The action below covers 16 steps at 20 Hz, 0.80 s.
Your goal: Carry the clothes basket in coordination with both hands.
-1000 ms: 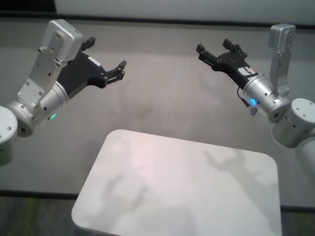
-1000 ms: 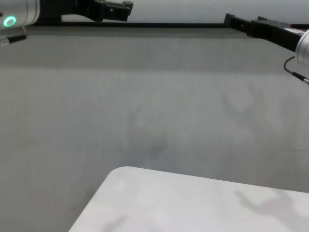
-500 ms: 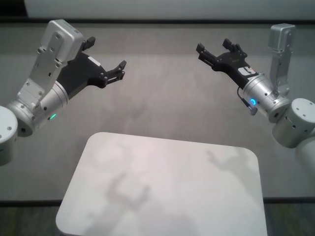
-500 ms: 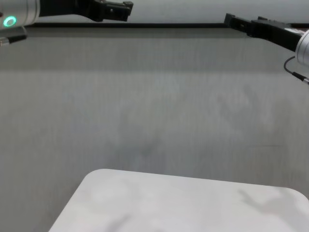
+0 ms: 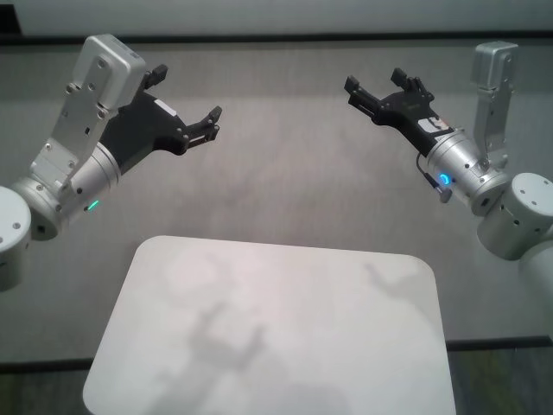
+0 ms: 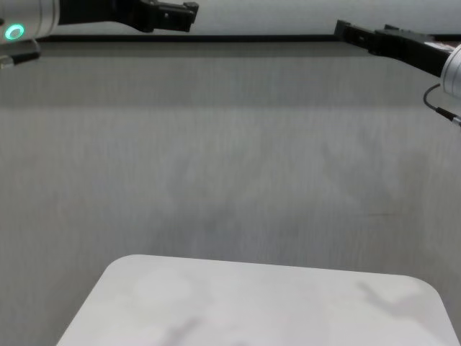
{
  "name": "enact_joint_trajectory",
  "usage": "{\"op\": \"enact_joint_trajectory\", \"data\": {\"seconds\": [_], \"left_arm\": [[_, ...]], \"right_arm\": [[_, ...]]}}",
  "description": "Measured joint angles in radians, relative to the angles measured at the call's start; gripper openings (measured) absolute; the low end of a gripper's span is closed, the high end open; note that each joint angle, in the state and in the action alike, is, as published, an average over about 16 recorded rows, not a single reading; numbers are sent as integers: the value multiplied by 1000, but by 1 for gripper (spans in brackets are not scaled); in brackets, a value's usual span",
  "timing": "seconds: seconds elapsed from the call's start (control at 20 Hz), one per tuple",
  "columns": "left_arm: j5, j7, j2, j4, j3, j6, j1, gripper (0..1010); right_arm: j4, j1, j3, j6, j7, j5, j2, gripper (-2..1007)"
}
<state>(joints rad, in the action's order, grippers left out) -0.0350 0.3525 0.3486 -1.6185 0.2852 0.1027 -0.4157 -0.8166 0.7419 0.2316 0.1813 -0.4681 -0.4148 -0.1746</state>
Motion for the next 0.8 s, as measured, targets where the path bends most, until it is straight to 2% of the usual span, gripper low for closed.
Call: {"op": "enact_joint_trajectory", "data": {"seconds": [0.8], "left_arm": [[0,0,0,0,0,0,0,1002]], "right_arm": [[0,0,0,0,0,0,0,1003]]}}
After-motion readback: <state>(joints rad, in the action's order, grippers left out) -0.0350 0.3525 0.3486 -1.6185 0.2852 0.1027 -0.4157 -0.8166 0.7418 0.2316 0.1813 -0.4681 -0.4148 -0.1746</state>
